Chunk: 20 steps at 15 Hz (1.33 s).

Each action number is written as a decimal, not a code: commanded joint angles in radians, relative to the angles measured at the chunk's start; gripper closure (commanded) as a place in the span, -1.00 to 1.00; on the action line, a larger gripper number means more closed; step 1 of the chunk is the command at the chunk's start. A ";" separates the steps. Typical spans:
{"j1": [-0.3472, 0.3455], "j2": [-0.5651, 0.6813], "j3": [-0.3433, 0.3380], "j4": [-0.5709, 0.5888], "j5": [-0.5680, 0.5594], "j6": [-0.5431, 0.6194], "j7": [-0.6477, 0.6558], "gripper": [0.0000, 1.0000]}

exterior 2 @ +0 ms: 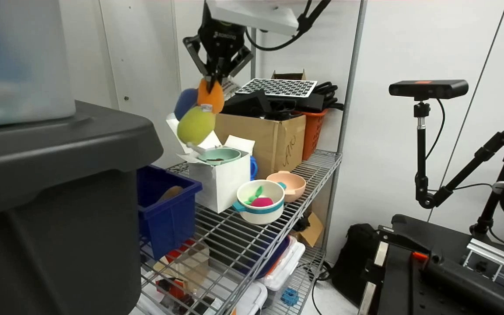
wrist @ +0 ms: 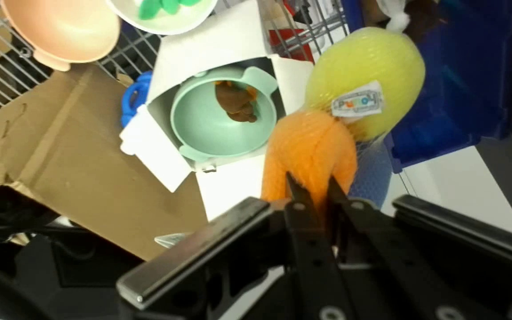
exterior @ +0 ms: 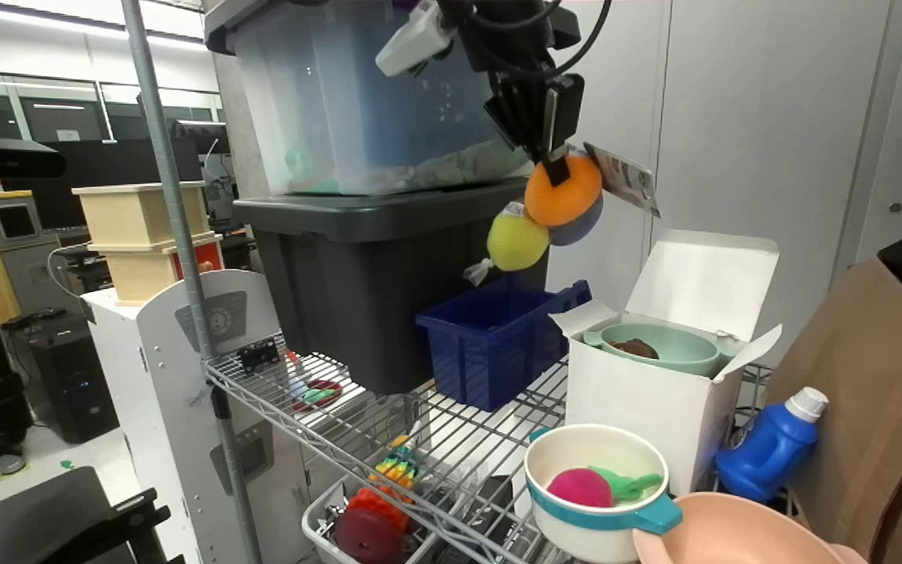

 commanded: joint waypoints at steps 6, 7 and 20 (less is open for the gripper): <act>-0.089 -0.254 0.103 -0.245 -0.138 -0.154 -0.062 0.94; -0.094 -0.262 0.121 -0.266 -0.148 -0.160 -0.058 0.94; -0.107 -0.182 0.210 -0.332 -0.179 -0.148 -0.038 0.94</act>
